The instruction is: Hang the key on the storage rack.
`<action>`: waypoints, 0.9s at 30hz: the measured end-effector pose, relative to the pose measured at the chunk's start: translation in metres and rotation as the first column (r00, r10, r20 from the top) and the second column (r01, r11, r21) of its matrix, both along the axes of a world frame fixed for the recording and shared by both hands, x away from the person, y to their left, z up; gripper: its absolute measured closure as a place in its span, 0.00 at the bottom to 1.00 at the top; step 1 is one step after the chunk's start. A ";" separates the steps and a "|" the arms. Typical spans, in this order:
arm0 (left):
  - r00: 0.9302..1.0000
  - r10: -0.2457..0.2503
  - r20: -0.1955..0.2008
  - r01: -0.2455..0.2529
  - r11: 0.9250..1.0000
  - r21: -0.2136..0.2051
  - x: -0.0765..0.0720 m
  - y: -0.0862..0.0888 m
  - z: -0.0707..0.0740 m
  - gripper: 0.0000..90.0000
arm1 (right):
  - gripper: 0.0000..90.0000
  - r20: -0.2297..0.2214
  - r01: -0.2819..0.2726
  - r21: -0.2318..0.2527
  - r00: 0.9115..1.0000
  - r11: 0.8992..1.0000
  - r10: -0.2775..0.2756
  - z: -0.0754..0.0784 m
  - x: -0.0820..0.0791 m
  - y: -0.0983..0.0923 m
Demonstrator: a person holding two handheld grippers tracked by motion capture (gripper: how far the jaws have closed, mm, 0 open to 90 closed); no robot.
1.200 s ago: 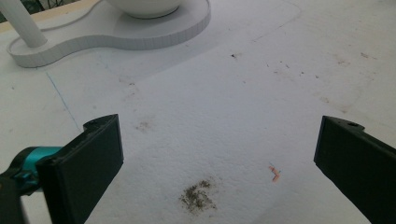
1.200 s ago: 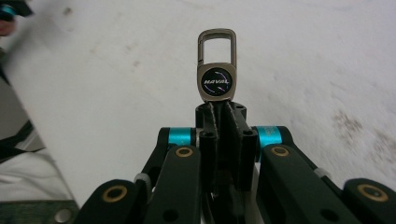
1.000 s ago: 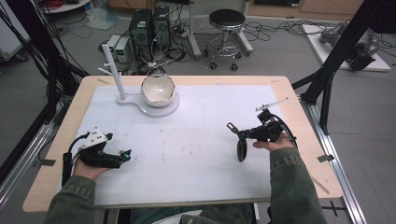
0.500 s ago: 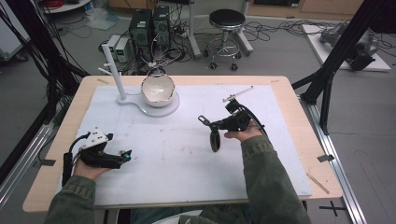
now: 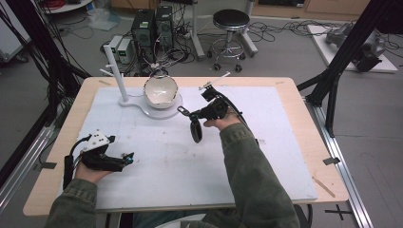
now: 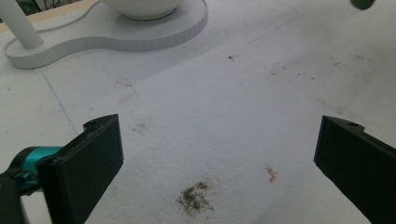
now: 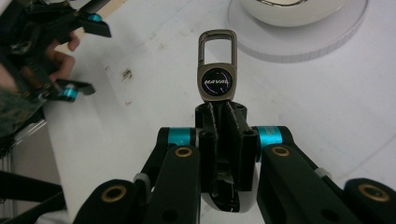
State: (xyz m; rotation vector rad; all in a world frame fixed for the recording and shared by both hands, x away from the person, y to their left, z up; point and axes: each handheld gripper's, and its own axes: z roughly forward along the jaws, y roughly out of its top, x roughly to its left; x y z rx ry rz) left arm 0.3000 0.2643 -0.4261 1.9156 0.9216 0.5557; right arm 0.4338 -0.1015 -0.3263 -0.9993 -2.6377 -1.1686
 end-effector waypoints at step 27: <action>1.000 -0.001 -0.007 0.001 0.999 -0.032 0.001 0.003 -0.001 0.02 | 0.93 0.027 -0.034 0.023 0.999 0.999 0.033 0.017 0.044 0.121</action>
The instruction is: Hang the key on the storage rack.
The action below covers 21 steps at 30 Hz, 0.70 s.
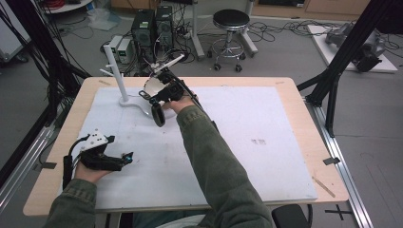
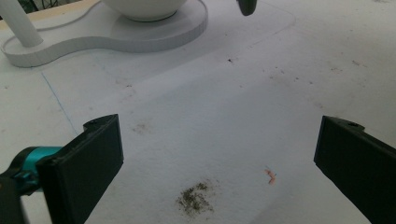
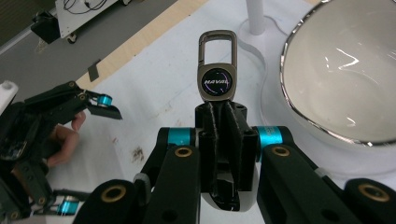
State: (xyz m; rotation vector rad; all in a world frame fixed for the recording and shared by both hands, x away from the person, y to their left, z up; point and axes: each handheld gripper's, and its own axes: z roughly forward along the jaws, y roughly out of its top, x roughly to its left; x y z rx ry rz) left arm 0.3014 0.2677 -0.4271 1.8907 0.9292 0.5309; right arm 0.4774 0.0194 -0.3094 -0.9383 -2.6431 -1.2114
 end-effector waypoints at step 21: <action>1.000 -0.003 -0.003 0.003 1.000 -0.010 0.001 0.001 0.000 0.02 | 0.93 0.004 -0.038 -0.045 0.999 0.998 0.038 0.007 0.013 0.049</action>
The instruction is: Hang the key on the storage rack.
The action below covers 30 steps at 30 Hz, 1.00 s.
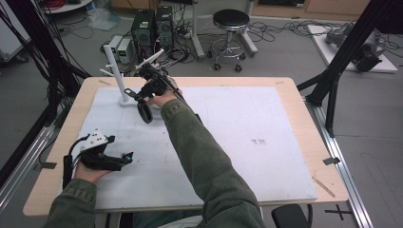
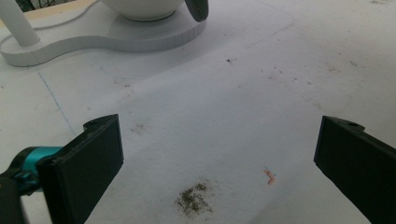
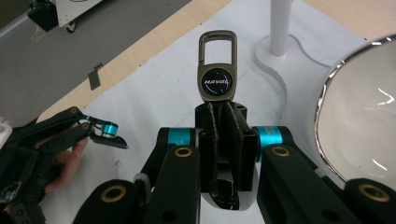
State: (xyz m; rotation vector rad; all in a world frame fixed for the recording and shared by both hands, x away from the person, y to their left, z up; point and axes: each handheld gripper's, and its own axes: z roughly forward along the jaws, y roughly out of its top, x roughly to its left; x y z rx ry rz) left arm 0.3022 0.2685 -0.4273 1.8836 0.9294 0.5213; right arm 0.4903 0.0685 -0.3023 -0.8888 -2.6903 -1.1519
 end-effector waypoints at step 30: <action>1.000 -0.004 -0.005 0.004 1.000 0.004 0.000 0.000 0.000 0.02 | 0.93 0.128 0.025 0.042 0.991 0.999 -0.030 0.053 0.018 0.051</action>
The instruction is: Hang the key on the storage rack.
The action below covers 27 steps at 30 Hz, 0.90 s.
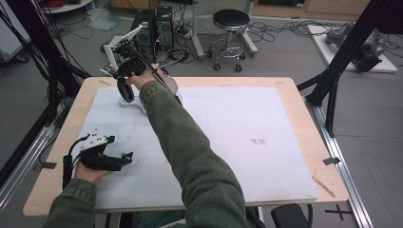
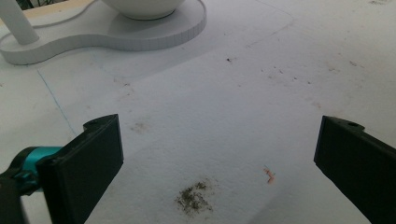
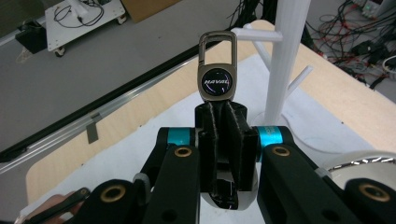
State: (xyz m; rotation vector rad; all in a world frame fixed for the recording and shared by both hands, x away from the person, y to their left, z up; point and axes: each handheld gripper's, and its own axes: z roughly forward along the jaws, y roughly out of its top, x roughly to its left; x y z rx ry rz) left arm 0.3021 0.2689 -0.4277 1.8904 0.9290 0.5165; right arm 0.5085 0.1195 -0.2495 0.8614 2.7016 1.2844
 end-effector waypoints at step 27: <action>1.000 -0.001 0.000 0.001 1.000 -0.006 0.001 0.001 0.000 0.02 | 0.89 0.021 0.045 -0.036 0.999 0.998 -0.045 -0.013 0.012 0.013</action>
